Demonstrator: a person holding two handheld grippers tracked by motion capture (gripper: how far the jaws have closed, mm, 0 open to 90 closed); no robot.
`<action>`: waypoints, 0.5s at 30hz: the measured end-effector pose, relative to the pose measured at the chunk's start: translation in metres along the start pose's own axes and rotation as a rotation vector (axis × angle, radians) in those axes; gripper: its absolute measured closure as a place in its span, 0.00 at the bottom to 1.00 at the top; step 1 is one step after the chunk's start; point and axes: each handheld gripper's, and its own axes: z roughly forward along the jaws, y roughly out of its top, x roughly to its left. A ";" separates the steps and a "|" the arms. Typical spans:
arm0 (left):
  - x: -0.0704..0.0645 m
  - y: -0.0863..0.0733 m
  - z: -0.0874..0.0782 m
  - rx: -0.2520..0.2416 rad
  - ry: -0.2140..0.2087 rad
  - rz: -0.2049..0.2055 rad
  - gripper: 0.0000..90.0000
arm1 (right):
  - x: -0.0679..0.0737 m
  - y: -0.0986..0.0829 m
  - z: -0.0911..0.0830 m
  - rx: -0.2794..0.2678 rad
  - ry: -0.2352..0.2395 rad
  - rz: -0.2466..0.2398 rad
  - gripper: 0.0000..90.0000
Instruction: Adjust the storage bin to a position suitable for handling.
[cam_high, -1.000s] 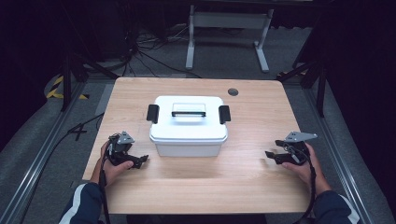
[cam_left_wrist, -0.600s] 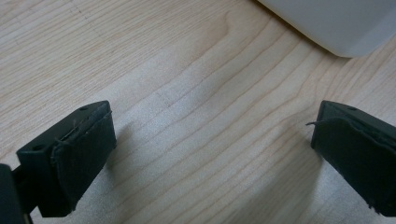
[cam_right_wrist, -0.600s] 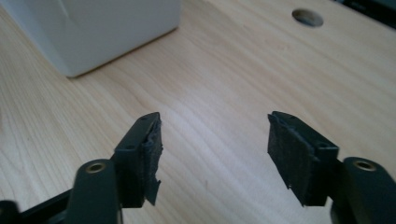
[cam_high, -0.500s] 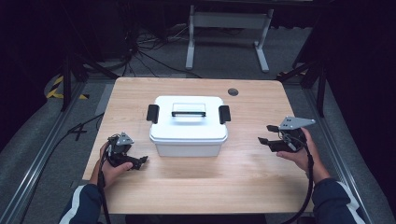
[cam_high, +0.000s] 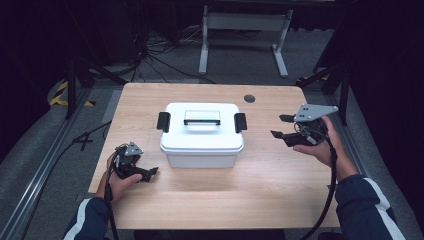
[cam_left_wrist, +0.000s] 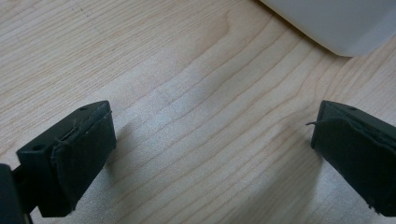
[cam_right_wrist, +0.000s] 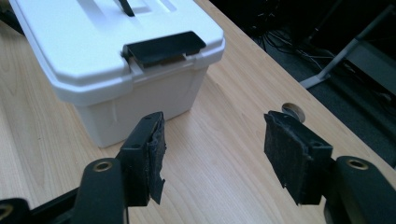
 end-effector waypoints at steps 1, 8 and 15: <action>0.000 0.000 0.000 0.000 0.000 0.000 0.00 | 0.000 0.003 0.000 0.002 0.001 -0.004 0.44; 0.000 0.000 0.000 -0.002 -0.001 -0.003 0.00 | 0.005 0.032 0.010 0.017 0.031 -0.068 0.49; 0.000 0.000 0.000 0.000 0.000 -0.001 0.00 | 0.016 0.063 0.030 0.044 0.060 -0.139 0.51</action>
